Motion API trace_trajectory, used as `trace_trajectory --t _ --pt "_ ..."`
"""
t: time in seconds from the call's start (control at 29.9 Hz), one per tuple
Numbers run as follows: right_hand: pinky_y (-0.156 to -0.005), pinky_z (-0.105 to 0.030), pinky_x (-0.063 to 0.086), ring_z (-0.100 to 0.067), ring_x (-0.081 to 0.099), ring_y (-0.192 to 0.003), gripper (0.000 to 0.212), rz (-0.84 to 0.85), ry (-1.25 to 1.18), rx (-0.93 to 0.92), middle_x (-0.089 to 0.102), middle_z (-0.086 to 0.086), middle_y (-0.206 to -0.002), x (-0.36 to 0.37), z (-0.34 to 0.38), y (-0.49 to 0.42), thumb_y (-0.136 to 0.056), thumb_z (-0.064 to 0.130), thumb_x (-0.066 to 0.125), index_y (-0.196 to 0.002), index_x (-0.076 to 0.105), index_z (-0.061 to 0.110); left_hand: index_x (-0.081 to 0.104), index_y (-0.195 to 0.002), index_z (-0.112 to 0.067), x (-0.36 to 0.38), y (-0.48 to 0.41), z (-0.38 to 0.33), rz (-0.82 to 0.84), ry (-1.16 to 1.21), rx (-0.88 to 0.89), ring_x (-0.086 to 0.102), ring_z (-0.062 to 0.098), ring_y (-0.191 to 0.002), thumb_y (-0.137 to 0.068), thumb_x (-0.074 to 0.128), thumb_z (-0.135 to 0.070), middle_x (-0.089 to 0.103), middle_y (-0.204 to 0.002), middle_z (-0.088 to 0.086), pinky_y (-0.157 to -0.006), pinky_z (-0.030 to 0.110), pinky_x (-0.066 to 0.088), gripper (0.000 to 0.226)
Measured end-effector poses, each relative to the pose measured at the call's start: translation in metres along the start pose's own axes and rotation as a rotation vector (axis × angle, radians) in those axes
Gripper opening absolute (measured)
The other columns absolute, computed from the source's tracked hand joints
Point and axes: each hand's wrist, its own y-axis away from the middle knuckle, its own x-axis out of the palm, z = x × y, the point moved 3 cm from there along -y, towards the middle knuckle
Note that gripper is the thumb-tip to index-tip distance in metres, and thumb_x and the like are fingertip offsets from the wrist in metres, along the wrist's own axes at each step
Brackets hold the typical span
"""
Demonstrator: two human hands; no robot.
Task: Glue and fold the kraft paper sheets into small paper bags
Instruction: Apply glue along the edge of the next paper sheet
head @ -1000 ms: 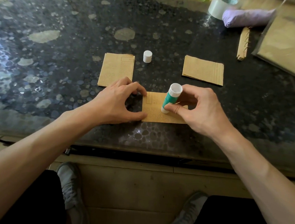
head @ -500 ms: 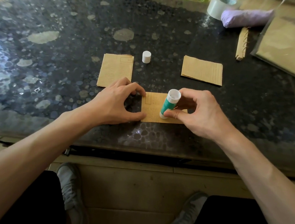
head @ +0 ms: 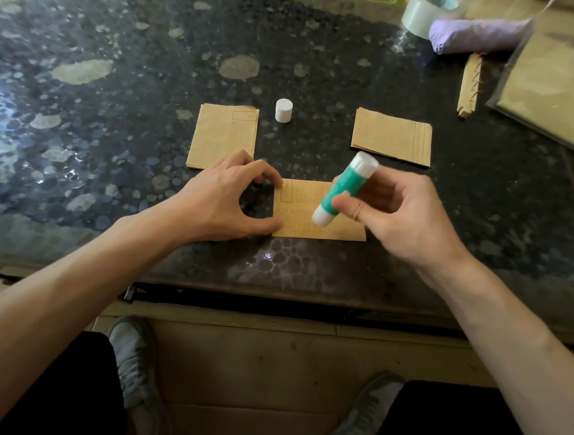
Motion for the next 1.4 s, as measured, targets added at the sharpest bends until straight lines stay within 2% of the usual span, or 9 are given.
trace_trajectory --t 0.1,0.23,0.4,0.53,0.7,0.87,1.04,1.24,1.4 --pt "-0.099 -0.032 0.058 -0.005 0.071 -0.108 0.03 -0.114 0.03 -0.046 0.076 0.01 -0.111 -0.004 -0.002 -0.007 -0.09 0.024 0.08 -0.118 0.074 0.016 0.056 -0.126 -0.038 0.0 0.0 0.0 0.001 -0.001 0.002 0.049 0.011 -0.113 -0.07 0.071 -0.064 0.047 -0.119 -0.008 -0.099 0.04 0.05 0.064" --pt "-0.099 -0.036 0.058 -0.008 0.07 -0.108 0.034 -0.123 0.138 -0.062 0.074 0.008 -0.114 0.002 -0.007 -0.013 -0.092 0.026 0.079 -0.123 0.072 0.014 0.056 -0.126 -0.039 0.001 -0.001 0.0 -0.005 -0.003 -0.008 0.049 0.01 -0.113 -0.069 0.07 -0.066 0.047 -0.119 -0.01 -0.099 0.04 0.051 0.065" --pt "-0.095 -0.027 0.057 0.0 0.067 -0.106 0.031 -0.068 0.249 -0.079 0.072 0.016 -0.11 0.011 -0.009 -0.018 -0.093 0.033 0.078 -0.121 0.07 0.023 0.056 -0.126 -0.039 0.0 -0.001 0.001 -0.005 -0.005 -0.01 0.049 0.01 -0.114 -0.07 0.071 -0.065 0.047 -0.119 -0.01 -0.098 0.041 0.051 0.064" --pt "-0.087 -0.011 0.051 0.006 0.064 -0.105 0.038 -0.077 0.303 -0.086 0.067 0.024 -0.107 0.014 -0.007 -0.02 -0.089 0.047 0.078 -0.119 0.067 0.028 0.055 -0.126 -0.039 0.001 -0.001 0.0 -0.002 -0.002 -0.01 0.049 0.01 -0.115 -0.069 0.07 -0.065 0.047 -0.12 -0.009 -0.098 0.043 0.051 0.065" --pt "-0.084 -0.017 0.051 0.005 0.063 -0.099 0.04 -0.106 0.359 -0.077 0.065 0.025 -0.101 0.014 -0.007 -0.021 -0.088 0.052 0.076 -0.117 0.071 0.025 0.056 -0.126 -0.038 0.0 0.0 0.0 0.001 0.006 -0.01 0.05 0.012 -0.116 -0.068 0.069 -0.066 0.048 -0.12 -0.008 -0.1 0.044 0.051 0.066" --pt "-0.096 -0.036 0.057 -0.006 0.067 -0.106 0.037 -0.079 0.327 -0.061 0.073 0.012 -0.111 0.007 -0.008 -0.021 -0.09 0.04 0.079 -0.122 0.072 0.024 0.056 -0.126 -0.038 0.0 0.0 -0.001 0.006 0.008 -0.012 0.05 0.011 -0.115 -0.068 0.069 -0.066 0.047 -0.12 -0.008 -0.1 0.042 0.05 0.066" --pt "-0.102 -0.031 0.054 -0.004 0.064 -0.115 0.036 -0.006 0.336 -0.07 0.071 0.014 -0.121 0.009 -0.005 -0.018 -0.091 0.031 0.079 -0.126 0.071 0.026 0.056 -0.126 -0.037 0.0 0.0 -0.001 -0.002 0.004 -0.006 0.05 0.012 -0.115 -0.07 0.07 -0.065 0.048 -0.12 -0.007 -0.101 0.041 0.049 0.065" --pt "-0.096 -0.034 0.057 -0.005 0.067 -0.105 0.044 -0.034 0.361 -0.051 0.073 0.012 -0.113 0.003 -0.003 -0.016 -0.08 0.046 0.084 -0.117 0.073 0.025 0.056 -0.127 -0.037 0.0 0.0 0.0 -0.011 -0.014 0.003 0.047 0.009 -0.114 -0.073 0.074 -0.061 0.047 -0.12 -0.008 -0.099 0.034 0.047 0.062" --pt "-0.091 -0.035 0.06 -0.004 0.069 -0.099 0.046 -0.048 0.34 -0.042 0.074 0.012 -0.106 0.002 -0.003 -0.015 -0.075 0.05 0.087 -0.111 0.074 0.025 0.056 -0.127 -0.037 0.0 0.0 -0.001 -0.008 -0.019 0.004 0.048 0.009 -0.115 -0.072 0.073 -0.062 0.046 -0.12 -0.009 -0.098 0.036 0.048 0.063"
